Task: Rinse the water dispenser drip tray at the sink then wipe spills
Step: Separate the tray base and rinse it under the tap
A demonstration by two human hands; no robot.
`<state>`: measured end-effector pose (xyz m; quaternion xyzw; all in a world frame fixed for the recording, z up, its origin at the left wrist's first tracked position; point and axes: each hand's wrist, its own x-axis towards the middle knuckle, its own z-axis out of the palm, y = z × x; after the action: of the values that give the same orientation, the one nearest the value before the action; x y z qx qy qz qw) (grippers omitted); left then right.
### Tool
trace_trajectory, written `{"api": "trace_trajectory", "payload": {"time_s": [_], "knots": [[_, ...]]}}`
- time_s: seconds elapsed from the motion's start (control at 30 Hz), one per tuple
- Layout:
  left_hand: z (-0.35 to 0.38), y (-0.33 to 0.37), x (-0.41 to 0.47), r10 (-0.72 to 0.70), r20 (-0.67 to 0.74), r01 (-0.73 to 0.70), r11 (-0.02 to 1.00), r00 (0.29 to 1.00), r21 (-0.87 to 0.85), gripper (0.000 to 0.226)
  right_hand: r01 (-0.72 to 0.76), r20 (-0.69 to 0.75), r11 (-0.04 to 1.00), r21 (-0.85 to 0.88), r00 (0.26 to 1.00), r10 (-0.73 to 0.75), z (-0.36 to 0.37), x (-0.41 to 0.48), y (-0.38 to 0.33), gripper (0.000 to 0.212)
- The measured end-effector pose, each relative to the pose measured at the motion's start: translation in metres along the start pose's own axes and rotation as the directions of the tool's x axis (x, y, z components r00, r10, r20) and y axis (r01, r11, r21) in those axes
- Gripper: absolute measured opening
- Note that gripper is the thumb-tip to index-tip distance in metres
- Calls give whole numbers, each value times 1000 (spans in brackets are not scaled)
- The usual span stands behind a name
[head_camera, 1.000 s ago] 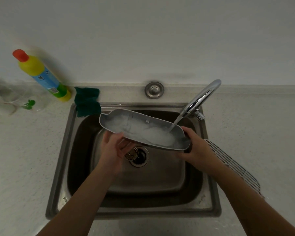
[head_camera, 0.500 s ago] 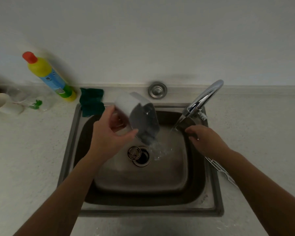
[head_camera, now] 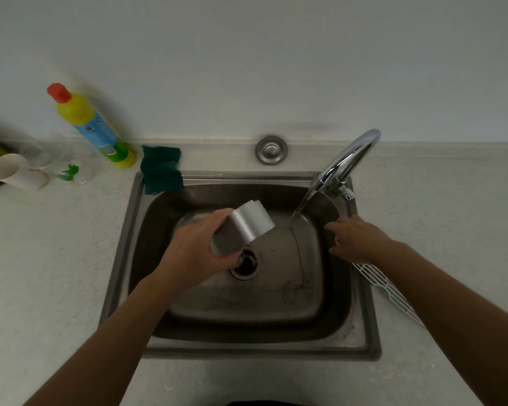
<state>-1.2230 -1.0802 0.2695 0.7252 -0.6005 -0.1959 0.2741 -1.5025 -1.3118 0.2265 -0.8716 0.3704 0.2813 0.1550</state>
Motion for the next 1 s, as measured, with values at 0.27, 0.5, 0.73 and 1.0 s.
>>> {"api": "trace_trajectory", "payload": {"time_s": [0.27,0.5,0.73,1.0], "knots": [[5,-18,-16,-395,-232,193,782,889,-593,59,-45,43,999,-19,998,46,5,5,12,37],[13,-44,-38,-787,-60,298,302,614,-906,38,47,-41,945,324,999,-35,-32,-12,3,15],[-11,-57,-77,-917,70,223,21,392,-975,33,109,-225,453,885,951,211,-30,-49,-8,8],[-56,-88,-125,-948,171,-167,-221,270,-961,31,-57,151,-243,968,909,389,70,-53,-45,17]]}}
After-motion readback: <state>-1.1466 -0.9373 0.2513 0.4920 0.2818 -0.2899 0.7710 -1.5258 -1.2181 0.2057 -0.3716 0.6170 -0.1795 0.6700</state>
